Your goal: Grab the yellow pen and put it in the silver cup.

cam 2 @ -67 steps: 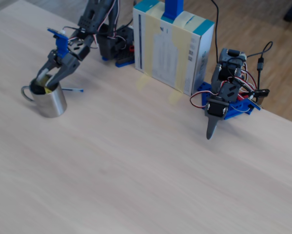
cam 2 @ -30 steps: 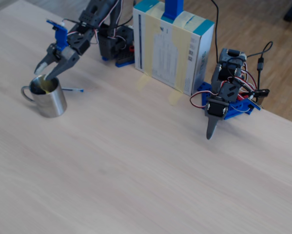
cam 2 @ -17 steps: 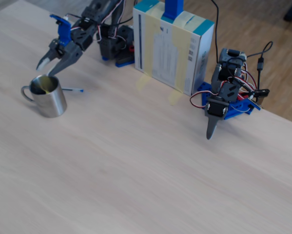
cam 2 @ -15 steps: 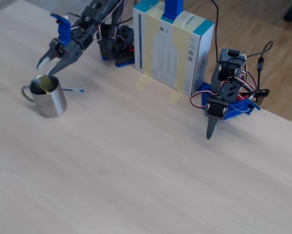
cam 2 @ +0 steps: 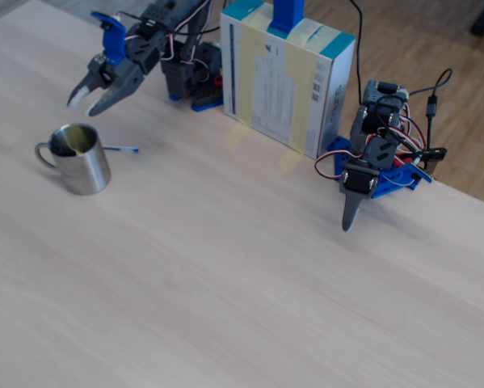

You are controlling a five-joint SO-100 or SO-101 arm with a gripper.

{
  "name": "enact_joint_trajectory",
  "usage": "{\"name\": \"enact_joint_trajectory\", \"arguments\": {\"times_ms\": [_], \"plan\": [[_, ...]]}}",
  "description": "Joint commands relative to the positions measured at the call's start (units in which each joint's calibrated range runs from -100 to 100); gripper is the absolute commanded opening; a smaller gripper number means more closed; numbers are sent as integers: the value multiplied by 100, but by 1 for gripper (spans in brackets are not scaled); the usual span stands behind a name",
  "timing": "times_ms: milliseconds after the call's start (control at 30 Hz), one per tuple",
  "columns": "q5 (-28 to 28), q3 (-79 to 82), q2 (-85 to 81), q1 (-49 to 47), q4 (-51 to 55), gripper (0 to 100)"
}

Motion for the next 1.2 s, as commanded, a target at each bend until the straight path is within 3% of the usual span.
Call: {"name": "enact_joint_trajectory", "arguments": {"times_ms": [0, 567, 1167], "plan": [[11, -259, -355, 22, 269, 20], [21, -204, -1427, 22, 1711, 20], [-26, 1338, -2807, 135, 1736, 20]]}}
